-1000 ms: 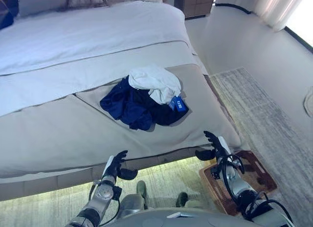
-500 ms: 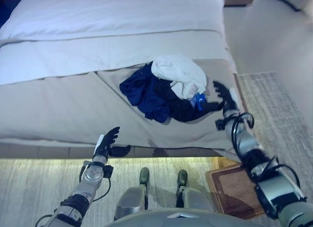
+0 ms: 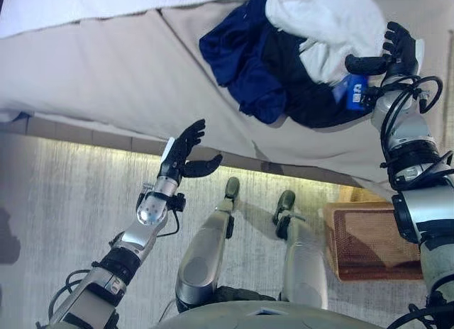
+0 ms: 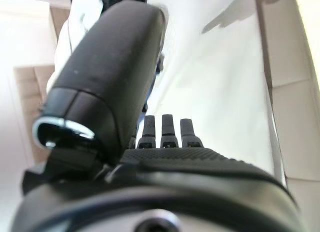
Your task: Pick up the clothes from the bed and place them into the basket
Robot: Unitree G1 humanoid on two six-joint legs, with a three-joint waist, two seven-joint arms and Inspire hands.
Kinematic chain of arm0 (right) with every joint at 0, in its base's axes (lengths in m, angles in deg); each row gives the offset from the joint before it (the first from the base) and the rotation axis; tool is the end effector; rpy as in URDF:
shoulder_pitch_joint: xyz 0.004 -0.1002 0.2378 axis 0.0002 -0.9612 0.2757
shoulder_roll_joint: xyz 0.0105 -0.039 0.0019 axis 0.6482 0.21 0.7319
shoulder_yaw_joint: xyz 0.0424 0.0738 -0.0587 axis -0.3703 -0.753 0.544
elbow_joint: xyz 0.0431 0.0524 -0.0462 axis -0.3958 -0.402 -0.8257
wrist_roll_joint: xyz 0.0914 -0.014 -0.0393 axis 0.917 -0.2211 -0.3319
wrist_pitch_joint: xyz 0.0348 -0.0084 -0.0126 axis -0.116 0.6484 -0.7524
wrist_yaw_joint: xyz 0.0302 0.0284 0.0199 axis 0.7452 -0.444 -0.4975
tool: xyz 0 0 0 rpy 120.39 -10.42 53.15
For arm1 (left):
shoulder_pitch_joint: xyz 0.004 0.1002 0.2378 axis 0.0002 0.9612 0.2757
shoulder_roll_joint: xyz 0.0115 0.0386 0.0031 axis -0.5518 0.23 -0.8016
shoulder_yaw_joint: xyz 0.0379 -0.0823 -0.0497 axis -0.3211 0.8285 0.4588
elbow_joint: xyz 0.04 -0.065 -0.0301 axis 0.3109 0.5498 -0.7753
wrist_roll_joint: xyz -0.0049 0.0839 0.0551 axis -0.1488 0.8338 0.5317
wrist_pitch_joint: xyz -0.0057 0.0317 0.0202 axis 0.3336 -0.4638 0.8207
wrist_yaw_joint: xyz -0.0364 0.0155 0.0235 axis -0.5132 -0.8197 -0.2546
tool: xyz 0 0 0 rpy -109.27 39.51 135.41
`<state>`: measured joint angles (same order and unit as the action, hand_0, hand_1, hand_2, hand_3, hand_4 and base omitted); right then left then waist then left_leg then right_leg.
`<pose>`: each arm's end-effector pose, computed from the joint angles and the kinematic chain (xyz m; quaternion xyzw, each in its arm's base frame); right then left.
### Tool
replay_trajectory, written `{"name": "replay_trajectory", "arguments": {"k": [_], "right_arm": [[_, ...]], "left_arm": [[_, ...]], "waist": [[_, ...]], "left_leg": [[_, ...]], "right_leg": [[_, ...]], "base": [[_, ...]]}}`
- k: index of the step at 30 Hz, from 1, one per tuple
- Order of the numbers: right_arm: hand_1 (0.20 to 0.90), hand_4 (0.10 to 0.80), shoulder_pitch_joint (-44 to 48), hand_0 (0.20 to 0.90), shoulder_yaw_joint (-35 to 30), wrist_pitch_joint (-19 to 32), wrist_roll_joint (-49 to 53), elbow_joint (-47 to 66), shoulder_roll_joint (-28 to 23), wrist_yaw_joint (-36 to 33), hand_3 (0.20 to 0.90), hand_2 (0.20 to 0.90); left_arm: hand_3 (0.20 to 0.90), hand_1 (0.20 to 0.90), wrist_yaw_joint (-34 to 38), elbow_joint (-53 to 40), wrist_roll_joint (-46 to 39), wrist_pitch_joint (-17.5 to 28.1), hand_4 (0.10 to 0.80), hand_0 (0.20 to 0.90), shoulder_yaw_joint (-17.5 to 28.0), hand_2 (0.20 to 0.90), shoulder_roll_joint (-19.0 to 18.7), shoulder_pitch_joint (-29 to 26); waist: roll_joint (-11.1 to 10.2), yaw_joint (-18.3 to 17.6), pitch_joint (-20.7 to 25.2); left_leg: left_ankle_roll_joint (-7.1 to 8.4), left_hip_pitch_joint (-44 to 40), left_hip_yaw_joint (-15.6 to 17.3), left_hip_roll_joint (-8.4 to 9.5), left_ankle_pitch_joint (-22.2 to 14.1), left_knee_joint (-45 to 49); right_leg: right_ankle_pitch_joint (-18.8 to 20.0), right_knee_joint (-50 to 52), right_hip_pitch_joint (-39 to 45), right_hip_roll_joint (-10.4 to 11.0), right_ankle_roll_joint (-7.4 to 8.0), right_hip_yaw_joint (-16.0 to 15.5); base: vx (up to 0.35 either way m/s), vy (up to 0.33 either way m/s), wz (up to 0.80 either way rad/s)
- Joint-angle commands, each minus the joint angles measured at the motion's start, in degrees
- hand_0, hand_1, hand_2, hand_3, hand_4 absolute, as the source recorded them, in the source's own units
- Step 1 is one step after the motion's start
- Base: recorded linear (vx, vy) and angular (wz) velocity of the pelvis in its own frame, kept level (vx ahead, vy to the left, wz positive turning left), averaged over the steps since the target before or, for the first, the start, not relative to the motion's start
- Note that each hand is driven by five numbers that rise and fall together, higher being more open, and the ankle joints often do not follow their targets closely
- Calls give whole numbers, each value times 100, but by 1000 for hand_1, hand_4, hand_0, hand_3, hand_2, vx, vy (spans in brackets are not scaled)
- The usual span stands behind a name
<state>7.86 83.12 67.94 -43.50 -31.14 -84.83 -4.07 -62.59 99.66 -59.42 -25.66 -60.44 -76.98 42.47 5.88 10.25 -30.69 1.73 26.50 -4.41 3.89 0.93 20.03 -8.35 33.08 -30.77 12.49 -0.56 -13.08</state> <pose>0.3437 -0.2733 0.2065 -0.1368 -0.0590 -0.2828 0.9475 0.2353 0.1713 0.0372 0.0601 -0.0692 -0.0765 0.9928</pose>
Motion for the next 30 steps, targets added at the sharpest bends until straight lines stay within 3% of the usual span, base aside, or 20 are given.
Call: {"name": "replay_trajectory", "arguments": {"k": [1, 9, 10, 11, 12, 14, 17, 30], "right_arm": [[900, 800, 730, 900, 184, 315, 190, 314, -385, -265, 900, 900], [900, 800, 938, 900, 294, 118, 755, 274, -498, -78, 900, 900], [822, 709, 953, 822, 280, 127, 801, 243, -497, -11, 809, 822], [794, 676, 995, 794, 293, 154, 882, 202, -501, 36, 776, 794], [622, 476, 1042, 622, 307, 178, 945, 179, -505, 62, 576, 622], [415, 235, 1018, 415, 239, 268, 1021, 234, -528, 68, 335, 415], [300, 100, 990, 300, 180, 369, 1070, 297, -568, -5, 200, 300], [300, 100, 1215, 300, 118, 496, 1018, 366, -816, -119, 200, 300]], "left_arm": [[900, 900, 213, -861, -129, 604, 800, 900, -39, 900, -190, 209], [900, 900, 354, -1245, -159, 544, 800, 900, -53, 900, -315, 320], [900, 900, 360, -1270, -137, 539, 800, 900, -50, 900, -315, 346], [900, 900, 340, -1259, -134, 532, 800, 900, -30, 900, -316, 365], [900, 900, 339, -1264, -122, 513, 800, 900, -13, 900, -304, 369], [900, 900, 341, -1358, -154, 480, 800, 900, 23, 900, -346, 418], [900, 900, 282, -1414, -148, 449, 800, 900, 55, 900, -370, 493], [900, 900, 78, -1424, -96, 567, 800, 900, -8, 900, -446, 729]], "waist": [[-6, 21, 107], [64, 73, 90], [69, 79, 90], [71, 91, 90], [72, 103, 90], [76, 123, 90], [73, 138, 90], [-14, 175, 90]], "left_leg": [[-178, 521, 443, -72, -1012, 1133], [-336, 1409, 486, -34, -1171, 1887], [-342, 1476, 480, -22, -1206, 1986], [-350, 1521, 466, -22, -1227, 2054], [-346, 1550, 455, -22, -1231, 2095], [-349, 1573, 429, -27, -1246, 2133], [-329, 1560, 397, -8, -1269, 2183], [-245, 824, 301, -15, -1300, 1978]], "right_leg": [[-424, 561, -18, 43, -109, -318], [-675, 1490, -908, 77, -195, -221], [-710, 1575, -966, 71, -207, -204], [-735, 1646, -1011, 55, -222, -187], [-742, 1677, -1030, 49, -223, -176], [-770, 1708, -1034, 32, -236, -172], [-787, 1713, -988, 12, -245, -182], [-764, 1266, -62, -71, -322, -296]], "base": [[-40, -32, 10], [-36, -24, -1], [0, 0, 0], [0, 0, 0], [-8, -18, -3], [-5, -20, -4], [5, -13, -5], [3, 1, 0]]}}
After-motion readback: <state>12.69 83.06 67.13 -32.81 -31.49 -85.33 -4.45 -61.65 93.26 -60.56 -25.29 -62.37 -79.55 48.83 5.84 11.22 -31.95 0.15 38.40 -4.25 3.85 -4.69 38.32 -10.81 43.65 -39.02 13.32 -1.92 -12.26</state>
